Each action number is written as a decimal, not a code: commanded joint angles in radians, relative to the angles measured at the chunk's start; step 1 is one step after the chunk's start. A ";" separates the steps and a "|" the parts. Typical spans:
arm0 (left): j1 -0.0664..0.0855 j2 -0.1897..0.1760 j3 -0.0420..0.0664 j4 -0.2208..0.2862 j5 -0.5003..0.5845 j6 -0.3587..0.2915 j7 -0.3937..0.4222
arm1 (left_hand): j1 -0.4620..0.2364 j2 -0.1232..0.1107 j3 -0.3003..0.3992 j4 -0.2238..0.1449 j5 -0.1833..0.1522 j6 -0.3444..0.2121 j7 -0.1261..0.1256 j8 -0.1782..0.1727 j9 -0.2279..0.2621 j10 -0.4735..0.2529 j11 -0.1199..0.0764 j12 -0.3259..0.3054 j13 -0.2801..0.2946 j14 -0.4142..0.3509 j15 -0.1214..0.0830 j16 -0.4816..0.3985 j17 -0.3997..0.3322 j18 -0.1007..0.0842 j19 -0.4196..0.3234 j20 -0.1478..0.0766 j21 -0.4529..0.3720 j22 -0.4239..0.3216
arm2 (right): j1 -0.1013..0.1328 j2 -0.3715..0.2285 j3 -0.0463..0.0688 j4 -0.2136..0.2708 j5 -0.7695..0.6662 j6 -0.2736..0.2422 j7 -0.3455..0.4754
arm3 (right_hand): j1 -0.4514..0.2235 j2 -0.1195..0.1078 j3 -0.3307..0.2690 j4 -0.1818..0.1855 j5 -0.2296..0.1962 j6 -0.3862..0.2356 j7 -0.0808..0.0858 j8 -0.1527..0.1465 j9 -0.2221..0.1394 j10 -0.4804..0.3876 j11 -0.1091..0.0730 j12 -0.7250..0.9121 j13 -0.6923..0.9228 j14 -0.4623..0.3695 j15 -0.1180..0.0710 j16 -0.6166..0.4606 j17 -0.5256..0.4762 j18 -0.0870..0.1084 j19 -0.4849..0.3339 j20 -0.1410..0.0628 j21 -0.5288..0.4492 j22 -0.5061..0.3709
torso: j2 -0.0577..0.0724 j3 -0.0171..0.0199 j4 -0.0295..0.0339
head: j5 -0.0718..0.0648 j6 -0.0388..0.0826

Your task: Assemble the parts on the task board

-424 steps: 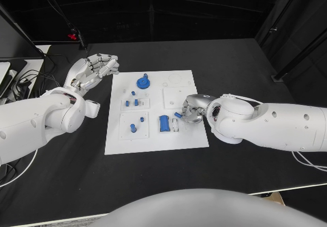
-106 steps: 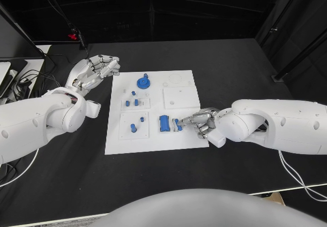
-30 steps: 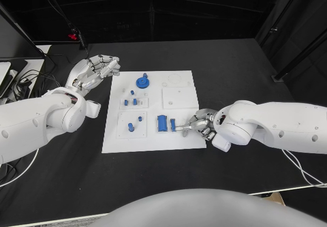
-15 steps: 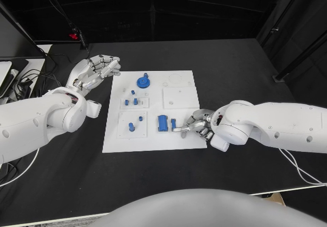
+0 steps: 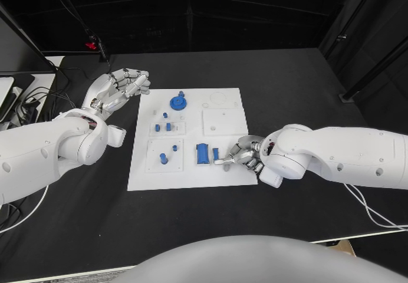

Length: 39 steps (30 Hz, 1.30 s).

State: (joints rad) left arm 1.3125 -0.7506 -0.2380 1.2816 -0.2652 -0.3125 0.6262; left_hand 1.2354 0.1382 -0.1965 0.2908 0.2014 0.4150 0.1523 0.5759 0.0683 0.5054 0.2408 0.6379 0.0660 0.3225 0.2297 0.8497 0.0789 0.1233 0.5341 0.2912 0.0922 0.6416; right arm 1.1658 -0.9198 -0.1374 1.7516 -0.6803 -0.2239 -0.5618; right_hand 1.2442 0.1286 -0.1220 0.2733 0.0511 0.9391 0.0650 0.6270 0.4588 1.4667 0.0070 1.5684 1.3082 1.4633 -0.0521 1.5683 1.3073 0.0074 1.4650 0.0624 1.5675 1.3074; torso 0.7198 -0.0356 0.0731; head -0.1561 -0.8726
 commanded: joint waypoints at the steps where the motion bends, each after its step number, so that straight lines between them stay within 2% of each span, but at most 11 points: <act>1: 0.002 0.001 0.001 0.001 0.003 0.006 0.006 | 0.000 0.008 -0.005 0.000 0.006 -0.008 0.132 0.004 -0.001 0.006 0.001 0.003 -0.001 0.006 0.000 0.003 -0.001 -0.003 -0.003 -0.002 0.005 -0.001 | 0.001 0.002 0.000 -0.004 -0.006 0.004 -0.002 | 0.065 0.016 0.018 -0.032 0.050 -0.008 -0.011 0.002 0.005 0.104 -0.013 0.002 0.263 0.107 -0.008 0.002 0.263 -0.007 0.106 -0.010 0.003 0.263 | 0.000 -0.0005 0.0001 | 0.000 0.000; 3: 0.002 0.001 0.001 0.001 0.003 0.006 0.006 | 0.000 0.008 -0.005 0.000 0.006 -0.008 0.132 0.004 -0.001 0.006 0.001 0.003 -0.001 0.006 0.000 0.003 -0.001 -0.003 -0.003 -0.002 0.005 -0.001 | 0.001 0.002 0.000 -0.003 -0.006 0.008 -0.003 | 0.124 0.010 0.033 -0.072 0.144 -0.014 -0.014 -0.001 0.007 0.104 -0.016 0.002 0.263 0.107 -0.011 0.002 0.263 -0.007 0.106 -0.012 0.003 0.263 | 0.000 -0.0006 -0.0003 | 0.001 0.000; 6: 0.002 0.001 0.001 0.001 0.003 0.007 0.006 | 0.000 0.008 -0.005 0.000 0.006 -0.008 0.132 0.004 -0.001 0.006 0.001 0.003 -0.001 0.006 0.000 0.003 -0.001 -0.003 -0.003 -0.002 0.005 -0.001 | 0.001 0.002 0.000 -0.002 -0.006 0.013 -0.003 | 0.157 0.005 0.040 -0.096 0.184 -0.016 -0.015 -0.006 0.009 0.104 -0.017 0.002 0.263 0.107 -0.011 0.002 0.263 -0.007 0.106 -0.013 0.003 0.263 | 0.000 -0.0006 -0.0002 | 0.001 0.000; 14: 0.002 0.001 0.001 0.001 0.003 0.007 0.006 | 0.000 0.008 -0.005 0.000 0.006 -0.008 0.132 0.004 -0.001 0.006 0.001 0.003 -0.001 0.006 0.000 0.003 -0.001 -0.003 -0.003 -0.002 0.005 -0.001 | 0.001 0.000 0.000 0.001 -0.006 0.023 0.005 | 0.201 -0.004 0.061 -0.136 0.187 -0.019 -0.016 -0.015 0.010 0.104 -0.017 0.002 0.263 0.107 -0.012 0.002 0.263 -0.007 0.106 -0.014 0.003 0.263 | 0.000 0.0001 0.0001 | 0.000 0.000; 21: 0.002 0.002 0.001 0.000 0.003 0.007 0.006 | 0.002 0.009 -0.007 0.000 0.007 -0.009 0.132 0.006 -0.001 0.005 0.000 0.004 -0.001 0.010 -0.001 0.007 -0.002 -0.003 -0.003 -0.002 0.005 -0.001 | 0.001 -0.005 0.000 0.006 -0.006 0.027 0.015 | 0.204 -0.010 0.064 -0.143 0.183 -0.019 -0.015 -0.018 0.010 0.104 -0.017 0.002 0.263 0.107 -0.012 0.002 0.263 -0.007 0.106 -0.014 0.003 0.263 | 0.001 -0.0003 -0.0009 | 0.000 0.000; 26: 0.001 0.002 0.001 0.000 0.003 0.008 0.006 | 0.002 0.009 -0.007 0.000 0.007 -0.009 0.132 0.006 -0.001 0.005 0.000 0.004 -0.001 0.010 -0.001 0.007 -0.002 -0.003 -0.003 -0.002 0.005 -0.001 | 0.001 -0.019 0.000 0.016 -0.006 0.002 0.066 | 0.183 -0.023 0.056 -0.136 0.172 -0.013 -0.013 -0.020 0.011 0.104 -0.015 0.002 0.263 0.107 -0.011 0.002 0.263 -0.007 0.106 -0.013 0.003 0.263 | 0.000 0.0002 -0.0007 | 0.002 0.000; 30: 0.001 0.001 0.001 0.000 0.003 0.006 0.008 | 0.002 0.009 -0.007 0.000 0.007 -0.009 0.132 0.006 -0.001 0.005 0.000 0.004 -0.001 0.011 -0.001 0.008 -0.003 -0.003 -0.003 -0.002 0.005 -0.002 | 0.001 -0.046 0.000 0.030 -0.006 -0.050 0.161 | 0.158 -0.036 0.043 -0.124 0.179 -0.019 -0.008 -0.032 0.008 0.104 -0.012 0.002 0.263 0.107 -0.010 0.002 0.263 -0.007 0.106 -0.012 0.003 0.263 | -0.001 0.0010 -0.0006 | 0.005 0.000; 34: 0.000 0.000 0.001 0.000 0.003 0.002 0.012 | 0.002 0.010 -0.008 0.000 0.007 -0.009 0.132 0.006 -0.001 0.005 0.000 0.004 -0.001 0.011 -0.001 0.008 -0.003 -0.003 -0.003 -0.002 0.006 -0.002 | 0.003 -0.077 0.000 0.041 0.005 -0.141 0.316 | 0.132 -0.041 0.033 -0.108 0.188 -0.048 0.011 -0.072 -0.013 0.104 0.004 0.002 0.263 0.107 -0.002 0.002 0.263 -0.007 0.106 -0.007 0.003 0.263 | -0.003 0.0010 0.0007 | 0.006 0.000; 36: -0.002 0.000 0.001 0.000 0.003 -0.002 0.017 | 0.002 0.010 -0.008 0.000 0.007 -0.009 0.132 0.006 -0.001 0.005 0.000 0.004 -0.001 0.011 -0.001 0.008 -0.003 -0.003 -0.003 -0.002 0.006 -0.002 | 0.010 -0.087 0.001 0.033 0.047 -0.199 0.459 | 0.114 -0.041 0.027 -0.095 0.212 -0.059 0.021 -0.092 -0.025 0.104 0.012 0.002 0.263 0.107 0.005 0.002 0.263 -0.007 0.106 -0.003 0.003 0.263 | -0.003 0.0010 0.0004 | 0.005 0.000; 38: -0.005 0.000 0.001 0.000 0.003 -0.005 0.024 | 0.002 0.009 -0.008 0.000 0.007 -0.009 0.132 0.006 -0.001 0.004 0.000 0.004 -0.002 0.011 -0.001 0.008 -0.003 -0.003 -0.003 -0.002 0.006 -0.002 | 0.014 -0.089 0.001 0.023 0.098 -0.227 0.573 | 0.108 -0.041 0.021 -0.088 0.244 -0.077 0.033 -0.114 -0.040 0.104 0.022 0.002 0.263 0.107 0.015 0.002 0.263 -0.007 0.106 0.006 0.003 0.263 | -0.003 0.0013 -0.0011 | 0.008 0.000; 39: -0.007 0.001 0.001 0.001 0.003 -0.007 0.030 | 0.001 0.009 -0.009 0.001 0.007 -0.009 0.132 0.007 -0.001 0.004 0.000 0.004 -0.002 0.011 -0.001 0.008 -0.003 -0.003 -0.003 -0.002 0.006 -0.002 | 0.016 -0.089 0.001 0.015 0.133 -0.240 0.646 | 0.100 -0.039 0.014 -0.078 0.256 -0.092 0.040 -0.129 -0.050 0.104 0.026 0.002 0.263 0.107 0.029 0.002 0.263 -0.007 0.105 0.015 0.002 0.263 | -0.003 0.0020 -0.0010 | 0.009 0.000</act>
State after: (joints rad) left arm 1.3051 -0.7507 -0.2379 1.2809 -0.2652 -0.3141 0.6300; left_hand 1.2354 0.1382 -0.2004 0.2914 0.2051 0.4112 0.1561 0.5795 0.0684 0.5054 0.2408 0.6378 0.0658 0.3261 0.2261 0.8535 0.0763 0.1233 0.5341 0.2912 0.0922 0.6409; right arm 1.1795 -1.0088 -0.1373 1.7695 -0.6414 -0.3585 -0.1953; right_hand 1.3535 0.0935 -0.1099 0.1886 0.3004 0.8522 0.1043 0.5031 0.4116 1.4669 0.0297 1.5673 1.3029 1.4651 -0.0274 1.5683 1.3073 0.0074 1.4654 0.0744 1.5675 1.3074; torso 0.7176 -0.0343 0.0724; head -0.1485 -0.8726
